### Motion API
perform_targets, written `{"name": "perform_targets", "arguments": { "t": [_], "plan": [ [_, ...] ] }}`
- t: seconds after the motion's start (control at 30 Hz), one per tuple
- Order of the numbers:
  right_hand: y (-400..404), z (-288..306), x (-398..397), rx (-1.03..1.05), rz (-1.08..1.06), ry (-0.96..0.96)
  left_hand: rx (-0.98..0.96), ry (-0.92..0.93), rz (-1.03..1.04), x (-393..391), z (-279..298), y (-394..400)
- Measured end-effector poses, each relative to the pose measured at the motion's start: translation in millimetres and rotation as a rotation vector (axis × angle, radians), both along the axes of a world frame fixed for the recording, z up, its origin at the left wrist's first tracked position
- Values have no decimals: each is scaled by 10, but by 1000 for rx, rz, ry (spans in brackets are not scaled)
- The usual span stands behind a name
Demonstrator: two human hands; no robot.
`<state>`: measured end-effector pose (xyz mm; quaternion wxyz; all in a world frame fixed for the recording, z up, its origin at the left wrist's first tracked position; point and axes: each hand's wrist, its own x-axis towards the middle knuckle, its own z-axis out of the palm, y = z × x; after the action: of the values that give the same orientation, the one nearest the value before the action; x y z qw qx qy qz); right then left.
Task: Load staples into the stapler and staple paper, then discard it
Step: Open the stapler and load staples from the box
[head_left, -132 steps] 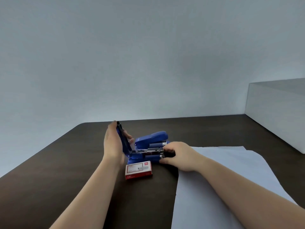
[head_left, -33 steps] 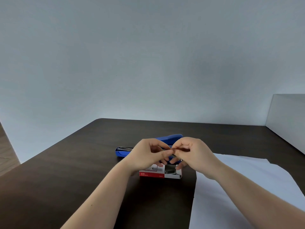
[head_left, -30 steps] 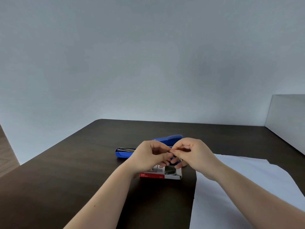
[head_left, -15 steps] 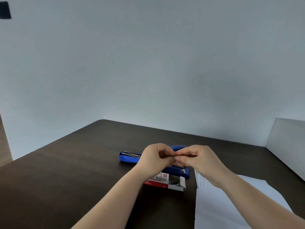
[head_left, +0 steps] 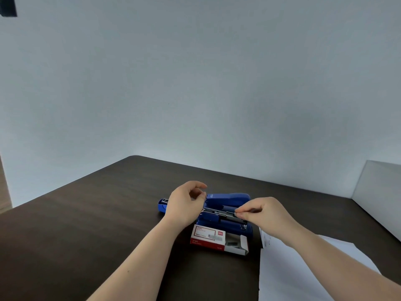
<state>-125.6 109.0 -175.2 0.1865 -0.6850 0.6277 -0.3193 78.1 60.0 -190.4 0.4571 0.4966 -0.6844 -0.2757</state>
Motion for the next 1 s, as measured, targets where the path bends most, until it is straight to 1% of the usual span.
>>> {"name": "perform_targets", "arguments": {
  "t": [0.1,0.27,0.37,0.43,0.53,0.63,0.87,1.0],
  "plan": [
    [0,-13,26,-18,-1,-43,5,-18,9,15,-7,-10],
    [18,-60,62,-37,14,18,17,-35,23,43,-31,-35],
    [1,-98,70,-51,-9,15,22,-36,18,44,-33,-35],
    [-6,-131,77,-61,-34,-13,25,-40,14,45,-29,-30],
    [0,-160,86,-61,-80,-109,25,-38,13,53,-27,-31],
    [4,-176,82,-61,-87,-137,24,-37,14,58,-28,-37],
    [-7,-164,61,-20,-31,-111,41,-47,8,66,-28,-47],
    [3,-163,68,16,31,46,43,-80,3,85,-23,-43]
  ]
}}
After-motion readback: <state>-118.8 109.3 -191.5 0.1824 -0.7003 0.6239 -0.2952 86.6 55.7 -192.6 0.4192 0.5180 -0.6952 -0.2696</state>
